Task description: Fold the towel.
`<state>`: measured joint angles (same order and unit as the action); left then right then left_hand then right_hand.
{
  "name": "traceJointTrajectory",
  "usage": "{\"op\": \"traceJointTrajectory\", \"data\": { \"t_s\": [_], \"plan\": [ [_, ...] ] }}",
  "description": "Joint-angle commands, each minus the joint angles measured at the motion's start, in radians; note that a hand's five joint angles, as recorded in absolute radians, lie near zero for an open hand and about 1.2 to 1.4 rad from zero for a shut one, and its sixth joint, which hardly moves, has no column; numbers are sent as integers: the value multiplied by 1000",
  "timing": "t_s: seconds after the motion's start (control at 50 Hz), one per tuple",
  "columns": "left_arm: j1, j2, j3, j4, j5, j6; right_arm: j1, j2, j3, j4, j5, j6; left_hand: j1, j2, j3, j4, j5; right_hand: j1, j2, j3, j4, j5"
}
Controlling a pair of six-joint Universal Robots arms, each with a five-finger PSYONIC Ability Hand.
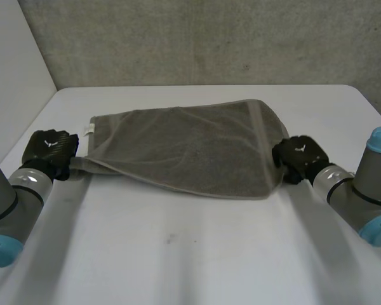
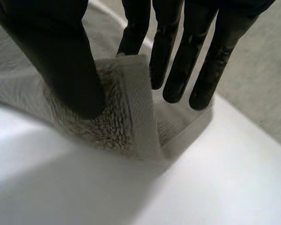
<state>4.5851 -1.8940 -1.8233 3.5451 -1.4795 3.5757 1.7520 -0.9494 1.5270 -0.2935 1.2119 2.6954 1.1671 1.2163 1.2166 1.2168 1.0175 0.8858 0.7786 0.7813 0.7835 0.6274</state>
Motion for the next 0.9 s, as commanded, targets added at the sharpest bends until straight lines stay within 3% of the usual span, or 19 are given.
{"op": "traceJointTrajectory", "data": {
  "t_s": [0.02, 0.1, 0.16, 0.2, 0.3, 0.44, 0.5, 0.54, 0.64, 0.82, 0.9],
  "plan": [
    [0, -2, -2, 0, 1, 0, 4, 49, -21, 128, 11, -146, 229, 180, 180, 180, 204, -90, 17, 14, 12, -6],
    [0, -2, -1, 0, 1, 0, 3, 52, -28, 131, 12, -160, 229, 180, 180, 180, 204, -90, 17, 14, 12, -6],
    [0, -2, 1, 0, 1, 0, 3, 52, -41, 131, 15, -155, 229, 180, 180, 180, 204, 51, 158, 155, 153, 134],
    [0, -2, 2, 0, -1, 1, 1, 47, -53, 126, 31, -134, 229, 180, 180, 180, 204, 508, 615, 613, 610, 592],
    [2, 1, 2, -3, -1, 1, -9, 18, -71, 87, 98, -25, 229, 180, 180, 180, 204, 510, 618, 615, 613, 594],
    [0, 4, -16, -11, -1, 8, -46, -55, -76, 94, 115, 11, 229, 180, 180, 180, 204, 510, 618, 615, 613, 594],
    [-5, 7, -40, -28, 2, 12, -60, -98, -64, 174, 113, -45, 229, 180, 180, 180, 204, 510, 618, 615, 613, 594],
    [-14, 24, -73, -66, 2, 21, -63, -126, -62, 336, 106, -153, 229, 180, 180, 180, 204, 510, 618, 615, 613, 594],
    [-15, 87, -129, -165, 2, 72, -104, -153, -42, 557, 118, -311, 229, 180, 180, 180, 204, 510, 618, 615, 613, 594],
    [-9, 263, -248, -393, 5, 207, -178, -305, 68, 732, 106, -443, 229, 180, 180, 180, 204, 510, 618, 615, 613, 594],
    [-6, 410, -290, -489, 33, 229, -212, -446, 136, 818, 95, -517, 229, 180, 180, 180, 204, 510, 618, 615, 613, 594]
  ]
}}
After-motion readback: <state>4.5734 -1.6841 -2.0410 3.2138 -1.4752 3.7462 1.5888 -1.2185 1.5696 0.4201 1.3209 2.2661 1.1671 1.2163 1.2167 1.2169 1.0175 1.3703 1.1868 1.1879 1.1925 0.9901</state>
